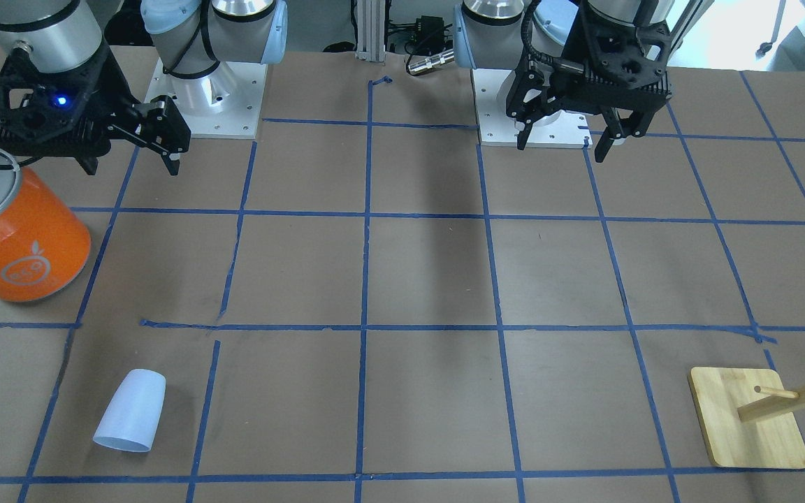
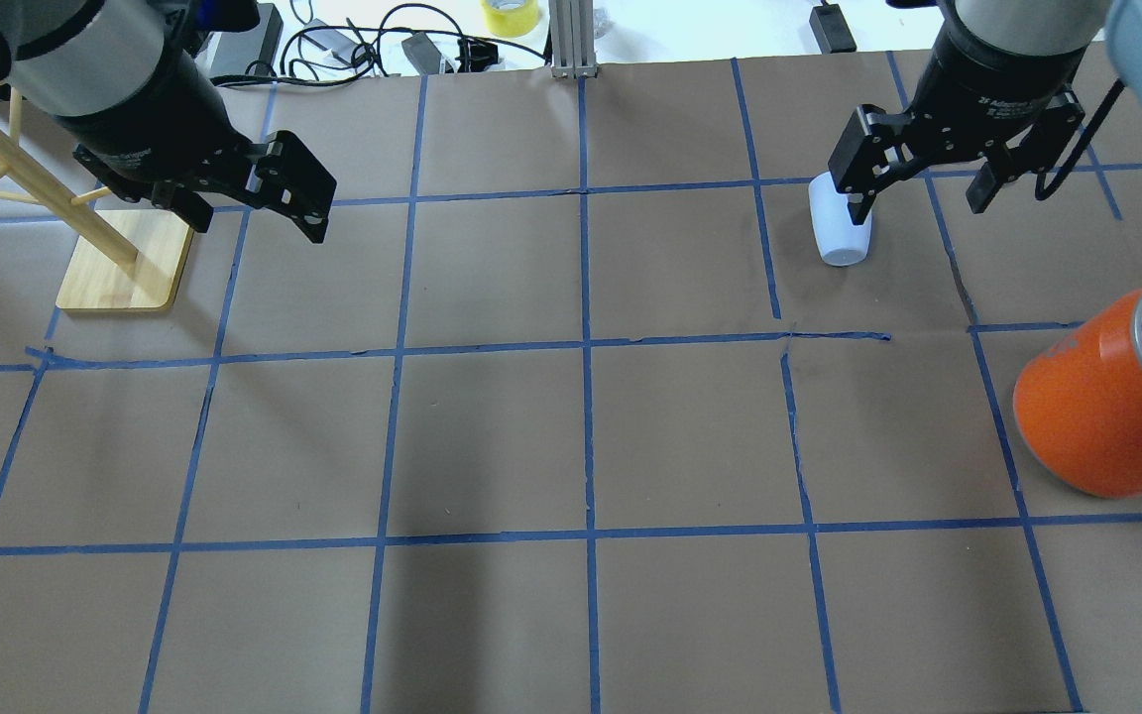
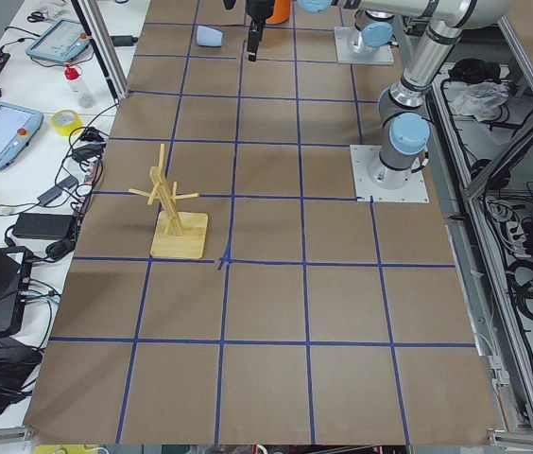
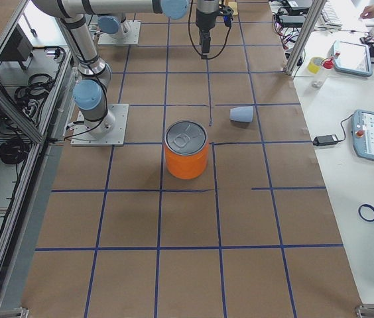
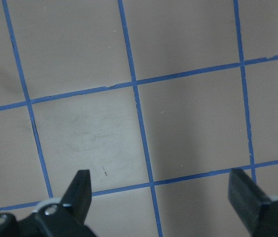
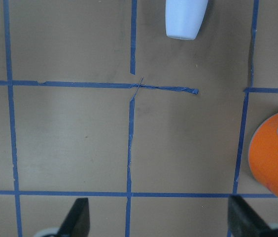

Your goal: Flip cup

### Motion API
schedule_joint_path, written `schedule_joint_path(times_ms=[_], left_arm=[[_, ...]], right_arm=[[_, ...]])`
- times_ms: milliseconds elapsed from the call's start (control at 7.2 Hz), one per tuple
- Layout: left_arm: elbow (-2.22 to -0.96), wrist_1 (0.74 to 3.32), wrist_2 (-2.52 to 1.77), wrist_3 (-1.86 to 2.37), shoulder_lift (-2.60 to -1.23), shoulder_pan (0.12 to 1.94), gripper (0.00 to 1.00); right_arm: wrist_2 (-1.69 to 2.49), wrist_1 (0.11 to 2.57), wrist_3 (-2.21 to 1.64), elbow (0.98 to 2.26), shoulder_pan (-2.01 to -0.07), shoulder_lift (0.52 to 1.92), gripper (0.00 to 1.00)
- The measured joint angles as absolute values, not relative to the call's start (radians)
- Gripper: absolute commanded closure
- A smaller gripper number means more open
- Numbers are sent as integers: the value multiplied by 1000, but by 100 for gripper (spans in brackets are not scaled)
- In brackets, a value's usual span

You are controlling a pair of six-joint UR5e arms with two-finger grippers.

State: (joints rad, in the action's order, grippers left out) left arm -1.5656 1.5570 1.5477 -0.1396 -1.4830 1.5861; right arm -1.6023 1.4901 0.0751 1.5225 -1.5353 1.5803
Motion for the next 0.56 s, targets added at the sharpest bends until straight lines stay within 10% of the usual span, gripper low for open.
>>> schedule_joint_path(times_ms=[556], left_arm=[[-1569, 1558, 1548, -141, -1480, 1587, 0]], right_arm=[[-1601, 1480, 75, 1534, -1538, 1589, 0]])
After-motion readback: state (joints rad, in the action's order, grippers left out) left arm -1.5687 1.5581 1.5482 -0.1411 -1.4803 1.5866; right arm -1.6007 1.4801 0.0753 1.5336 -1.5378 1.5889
